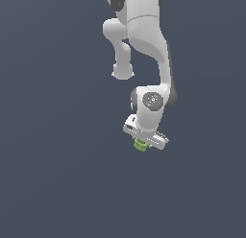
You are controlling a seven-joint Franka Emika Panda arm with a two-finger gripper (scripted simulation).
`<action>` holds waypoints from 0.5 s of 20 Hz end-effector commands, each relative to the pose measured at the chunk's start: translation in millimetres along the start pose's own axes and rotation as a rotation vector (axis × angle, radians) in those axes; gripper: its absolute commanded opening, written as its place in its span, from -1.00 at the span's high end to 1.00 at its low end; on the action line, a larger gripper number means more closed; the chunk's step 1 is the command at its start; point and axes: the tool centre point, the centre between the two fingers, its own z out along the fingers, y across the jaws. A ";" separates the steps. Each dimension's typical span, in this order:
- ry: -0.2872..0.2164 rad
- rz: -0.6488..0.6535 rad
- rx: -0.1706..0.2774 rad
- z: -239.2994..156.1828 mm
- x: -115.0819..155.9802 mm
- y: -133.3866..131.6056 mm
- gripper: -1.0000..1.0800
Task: Pick up the object and move it to a goal position.
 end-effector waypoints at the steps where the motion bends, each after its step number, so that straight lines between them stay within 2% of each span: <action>1: 0.000 0.001 0.000 -0.6 2.7 2.9 1.00; 6: 0.000 0.001 0.000 -5.3 18.6 20.5 1.00; 10: 0.000 0.001 0.000 -12.3 42.2 46.2 1.00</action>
